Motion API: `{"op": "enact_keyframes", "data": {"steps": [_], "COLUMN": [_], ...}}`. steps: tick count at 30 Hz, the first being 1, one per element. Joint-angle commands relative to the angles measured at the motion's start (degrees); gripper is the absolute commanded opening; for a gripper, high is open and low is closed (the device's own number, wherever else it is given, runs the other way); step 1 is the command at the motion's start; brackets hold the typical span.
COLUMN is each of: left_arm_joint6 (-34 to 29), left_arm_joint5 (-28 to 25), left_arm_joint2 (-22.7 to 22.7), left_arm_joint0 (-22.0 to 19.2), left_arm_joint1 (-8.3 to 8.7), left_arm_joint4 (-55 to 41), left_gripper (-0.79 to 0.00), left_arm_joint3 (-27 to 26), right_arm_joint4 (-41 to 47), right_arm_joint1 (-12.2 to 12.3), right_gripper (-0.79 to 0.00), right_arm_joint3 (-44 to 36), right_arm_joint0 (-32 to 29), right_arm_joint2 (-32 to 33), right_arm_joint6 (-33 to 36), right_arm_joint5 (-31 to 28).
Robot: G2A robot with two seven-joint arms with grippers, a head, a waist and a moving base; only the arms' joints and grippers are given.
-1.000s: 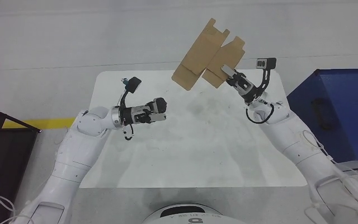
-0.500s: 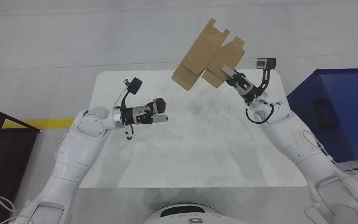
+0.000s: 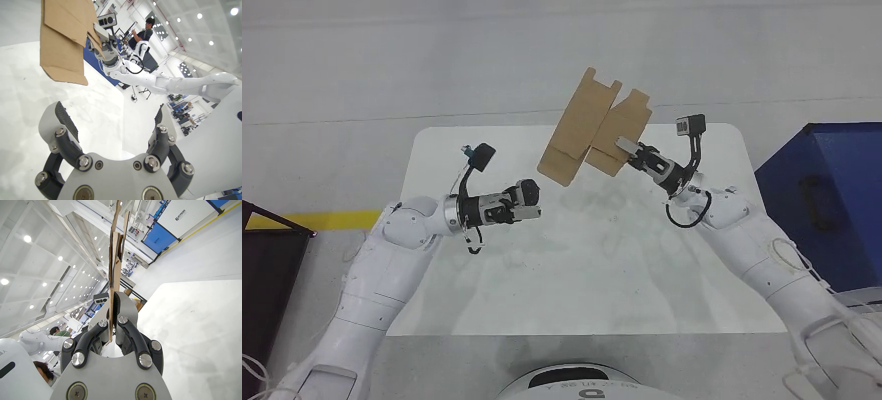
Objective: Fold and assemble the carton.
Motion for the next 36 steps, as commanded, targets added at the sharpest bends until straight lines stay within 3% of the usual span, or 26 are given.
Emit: {"op": "enact_keyframes", "data": {"steps": [1,4,7,14,20,22,27,36], "left_arm_joint6": [-5.97,-11.86,-13.72,-13.37,-9.55,-7.55,-6.46,-3.92], "left_arm_joint5": [6.32,12.20,14.06,13.73,9.90,7.91,6.82,4.28], "left_arm_joint2": [0.05,-1.04,-0.84,1.03,5.38,6.98,9.86,12.66], "left_arm_joint0": [-0.85,-2.14,-3.39,-6.35,-9.46,-10.33,-11.38,-12.81], "left_arm_joint1": [0.46,0.94,0.80,0.13,-0.66,-0.86,-0.79,-0.26], "left_arm_joint4": [-18.79,-27.71,-28.93,-26.66,-17.40,-14.01,-12.61,-11.50], "left_gripper": [0.000,0.000,0.000,0.000,0.000,-0.077,-0.394,-0.563], "left_arm_joint3": [-0.29,1.30,3.78,10.58,13.91,14.40,13.95,16.47], "right_arm_joint4": [-1.33,-2.22,-2.37,1.54,5.64,5.13,3.60,1.24], "right_arm_joint1": [0.17,0.44,0.67,0.97,0.95,0.76,-0.14,-1.04], "right_gripper": [-0.785,-0.785,-0.785,-0.785,-0.785,-0.785,-0.785,-0.785], "right_arm_joint3": [-0.64,-1.83,-3.19,-5.69,-7.21,-7.65,-7.86,-7.21], "right_arm_joint0": [-0.37,-1.69,-3.01,-5.58,-6.13,-6.05,-5.19,-4.31], "right_arm_joint2": [0.76,2.02,3.08,5.45,6.44,6.07,4.52,3.56], "right_arm_joint6": [0.30,0.76,1.90,5.89,12.05,13.02,13.55,16.85], "right_arm_joint5": [1.52,2.57,3.48,3.94,5.17,6.68,9.85,13.21]}}
